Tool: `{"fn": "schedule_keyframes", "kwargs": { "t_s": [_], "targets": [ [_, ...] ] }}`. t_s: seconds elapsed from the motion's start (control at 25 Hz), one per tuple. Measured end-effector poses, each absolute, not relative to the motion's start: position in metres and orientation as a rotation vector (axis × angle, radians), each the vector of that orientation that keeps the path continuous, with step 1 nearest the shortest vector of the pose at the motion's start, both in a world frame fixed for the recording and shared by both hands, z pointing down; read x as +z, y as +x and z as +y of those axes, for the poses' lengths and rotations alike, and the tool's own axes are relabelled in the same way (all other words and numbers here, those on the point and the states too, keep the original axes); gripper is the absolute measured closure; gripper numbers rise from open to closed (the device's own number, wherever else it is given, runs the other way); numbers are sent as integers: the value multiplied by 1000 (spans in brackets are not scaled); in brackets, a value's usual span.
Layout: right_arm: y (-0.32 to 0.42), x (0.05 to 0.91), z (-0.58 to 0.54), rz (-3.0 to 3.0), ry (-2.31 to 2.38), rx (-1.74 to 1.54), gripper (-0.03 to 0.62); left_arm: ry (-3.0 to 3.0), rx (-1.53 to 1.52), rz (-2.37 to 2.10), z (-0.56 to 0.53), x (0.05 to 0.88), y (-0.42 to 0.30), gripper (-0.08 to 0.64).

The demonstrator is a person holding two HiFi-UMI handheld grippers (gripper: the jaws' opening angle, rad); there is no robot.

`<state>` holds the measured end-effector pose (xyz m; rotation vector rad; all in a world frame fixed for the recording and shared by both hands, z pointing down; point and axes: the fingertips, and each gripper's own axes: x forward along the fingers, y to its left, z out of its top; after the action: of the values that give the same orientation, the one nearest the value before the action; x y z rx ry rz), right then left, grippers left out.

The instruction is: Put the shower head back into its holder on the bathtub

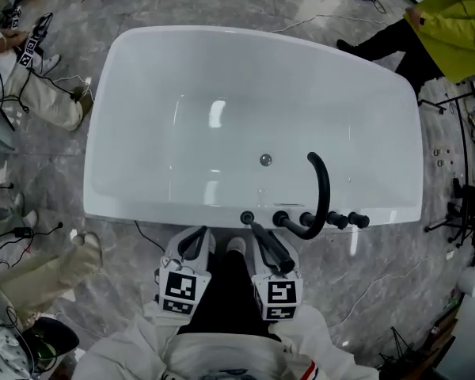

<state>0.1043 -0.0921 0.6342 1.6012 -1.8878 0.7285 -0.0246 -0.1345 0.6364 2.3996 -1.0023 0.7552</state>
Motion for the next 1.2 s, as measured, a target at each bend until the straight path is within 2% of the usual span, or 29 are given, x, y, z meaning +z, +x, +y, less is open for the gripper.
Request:
{"fn": "schedule_keyframes", "kwargs": {
  "t_s": [1.2],
  "targets": [
    [98, 715, -88, -1849, 1559, 760, 456, 2350, 727, -982, -134, 694, -13, 558]
  ]
}}
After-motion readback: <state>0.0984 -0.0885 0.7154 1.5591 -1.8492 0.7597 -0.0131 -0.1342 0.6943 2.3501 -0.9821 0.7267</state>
